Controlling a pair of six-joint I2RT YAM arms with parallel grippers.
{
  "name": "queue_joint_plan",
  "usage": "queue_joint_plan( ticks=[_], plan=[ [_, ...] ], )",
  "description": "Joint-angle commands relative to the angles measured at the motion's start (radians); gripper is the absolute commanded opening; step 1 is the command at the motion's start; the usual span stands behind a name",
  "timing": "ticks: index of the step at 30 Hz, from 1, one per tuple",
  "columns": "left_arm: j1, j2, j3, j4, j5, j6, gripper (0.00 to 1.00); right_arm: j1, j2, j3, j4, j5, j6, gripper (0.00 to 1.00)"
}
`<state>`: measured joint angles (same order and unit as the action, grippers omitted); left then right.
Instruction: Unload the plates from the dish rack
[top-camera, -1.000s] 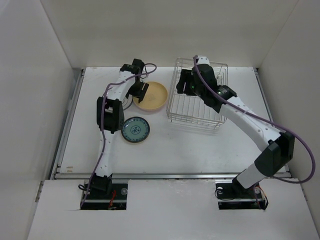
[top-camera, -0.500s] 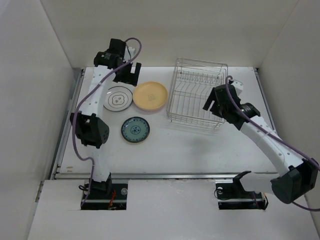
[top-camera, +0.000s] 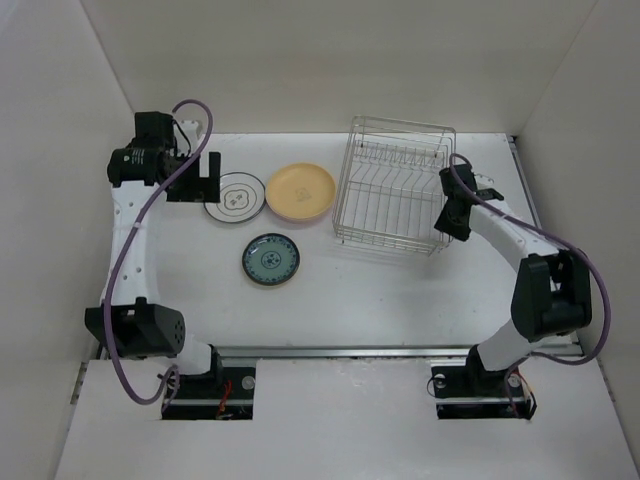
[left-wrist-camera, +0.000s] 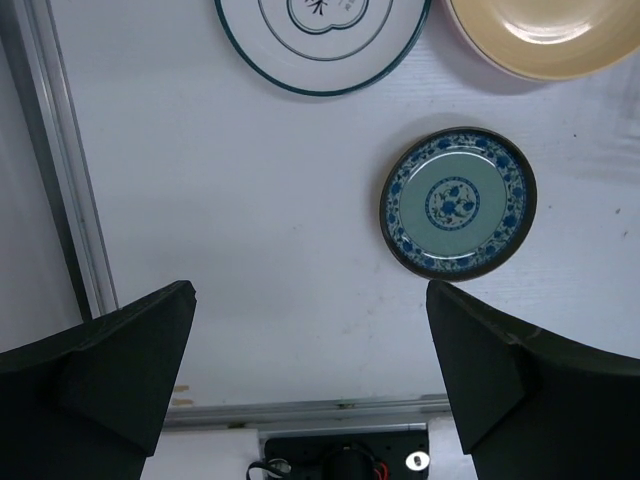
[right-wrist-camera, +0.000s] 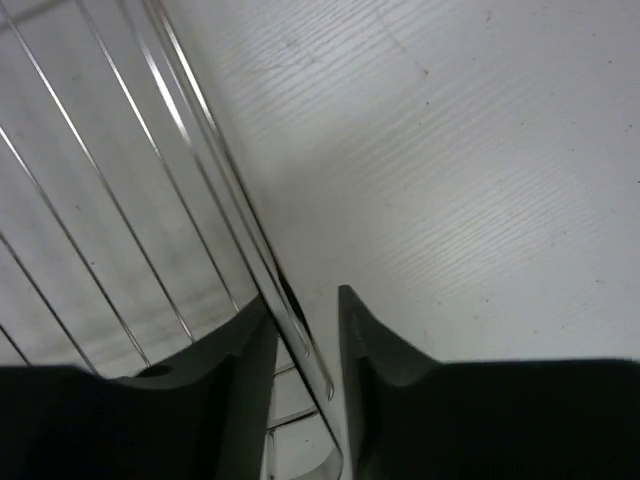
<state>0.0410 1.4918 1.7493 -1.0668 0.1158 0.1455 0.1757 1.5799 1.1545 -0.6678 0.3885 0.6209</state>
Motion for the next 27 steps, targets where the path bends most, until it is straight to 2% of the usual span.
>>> queue_joint_plan(
  ticks=[1, 4, 11, 16, 20, 27],
  plan=[
    [0.002, -0.059, -0.042, 0.018, 0.031, 0.025, 1.00, -0.050, -0.020, 0.030, 0.065, 0.057, -0.027, 0.34],
    [0.002, -0.083, -0.066, 0.018, 0.044, 0.034, 1.00, -0.082, 0.015, 0.043, 0.065, 0.087, -0.067, 0.13],
    [0.002, -0.093, -0.086, 0.008, 0.059, 0.034, 1.00, -0.094, 0.136, 0.129, 0.065, 0.234, -0.213, 0.04],
    [0.002, -0.103, -0.105, 0.008, 0.039, 0.043, 1.00, -0.113, 0.195, 0.181, 0.042, 0.354, -0.225, 0.04],
    [0.002, -0.125, -0.126, 0.018, 0.028, 0.052, 1.00, -0.113, 0.123, 0.143, 0.065, 0.309, -0.225, 0.15],
    [0.002, -0.172, -0.149, 0.036, 0.028, 0.052, 1.00, -0.113, -0.041, 0.097, 0.099, 0.352, -0.236, 0.34]
  ],
)
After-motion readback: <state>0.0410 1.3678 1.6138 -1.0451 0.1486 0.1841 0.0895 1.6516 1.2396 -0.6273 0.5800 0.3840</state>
